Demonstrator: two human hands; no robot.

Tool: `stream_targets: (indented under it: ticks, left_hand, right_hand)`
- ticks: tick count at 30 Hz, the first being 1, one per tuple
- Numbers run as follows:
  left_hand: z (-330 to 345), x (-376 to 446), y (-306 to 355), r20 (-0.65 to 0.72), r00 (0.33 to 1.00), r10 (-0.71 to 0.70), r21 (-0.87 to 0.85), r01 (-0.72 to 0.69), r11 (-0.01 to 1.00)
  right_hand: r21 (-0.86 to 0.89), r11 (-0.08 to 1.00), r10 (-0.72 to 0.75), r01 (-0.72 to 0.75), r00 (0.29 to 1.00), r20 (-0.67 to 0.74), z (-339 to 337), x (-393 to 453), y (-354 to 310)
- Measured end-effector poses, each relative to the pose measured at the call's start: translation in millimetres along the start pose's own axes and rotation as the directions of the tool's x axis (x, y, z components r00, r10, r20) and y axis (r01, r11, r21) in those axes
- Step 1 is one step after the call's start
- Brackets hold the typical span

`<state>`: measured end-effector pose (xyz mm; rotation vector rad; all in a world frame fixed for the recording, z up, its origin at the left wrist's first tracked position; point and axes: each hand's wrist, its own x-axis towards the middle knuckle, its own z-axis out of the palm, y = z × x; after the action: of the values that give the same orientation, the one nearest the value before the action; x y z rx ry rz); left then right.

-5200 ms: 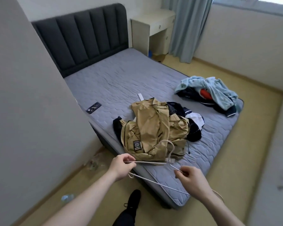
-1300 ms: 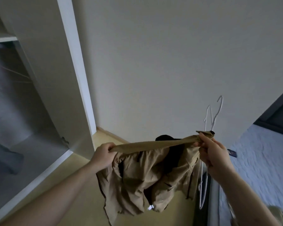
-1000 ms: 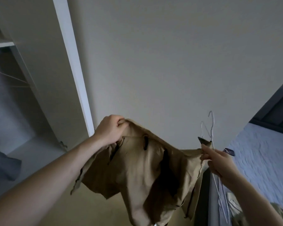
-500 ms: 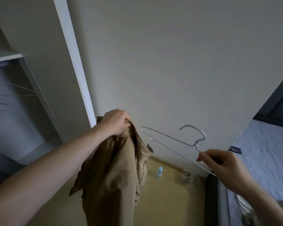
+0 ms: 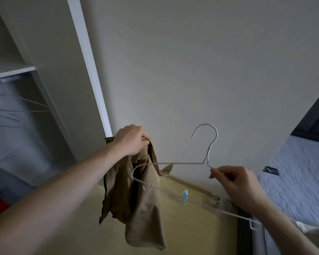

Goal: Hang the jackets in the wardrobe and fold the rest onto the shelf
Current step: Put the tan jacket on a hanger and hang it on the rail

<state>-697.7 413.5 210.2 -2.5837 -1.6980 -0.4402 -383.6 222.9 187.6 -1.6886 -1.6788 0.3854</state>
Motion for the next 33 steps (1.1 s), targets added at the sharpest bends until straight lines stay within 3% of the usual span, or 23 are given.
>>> stream_targets:
  ticks: [7,12,17,20,22,25,28,33]
  left_hand:
    - [-26.1,0.1,15.7,-0.056,0.998,0.04,-0.029,-0.041,0.999]
    - [-32.9,2.4,55.4,-0.033,0.999,-0.036,-0.324,0.023,0.946]
    - [-46.8,-10.5,89.6,0.002,1.0,0.006,-0.671,-0.003,0.742]
    - [-53.1,-28.0,110.5,0.058,0.998,0.035,-0.844,0.03,0.535]
    - [-53.4,-39.9,119.3,0.105,0.99,0.092,-0.876,0.048,0.48]
    - [-53.2,-56.9,128.5,0.115,0.955,0.272,-0.797,-0.075,0.6]
    - [-67.3,-65.4,131.3,0.095,0.908,0.409,-0.721,-0.221,0.657]
    - [-88.9,-49.0,117.0,0.107,0.891,0.442,-0.351,-0.382,0.855]
  right_hand:
    - [-0.053,0.998,-0.049,0.042,0.988,-0.143,13.2,1.8,-14.7]
    - [-0.116,0.99,-0.106,0.084,0.976,-0.193,51.6,-1.7,-32.4]
    - [0.107,0.994,0.049,-0.027,0.977,-0.207,68.3,2.3,-28.0]
    - [0.333,0.942,0.126,-0.041,0.963,-0.238,68.7,1.7,-25.9]
    - [0.46,0.887,0.188,-0.034,0.937,-0.293,64.7,2.0,-21.9]
    - [0.57,0.822,0.227,0.009,0.912,-0.342,63.1,0.1,-20.4]
    - [0.626,0.777,0.227,0.059,0.902,-0.366,65.9,-2.6,-23.6]
    - [0.601,0.795,0.202,0.078,0.901,-0.384,65.2,-4.4,-31.5]
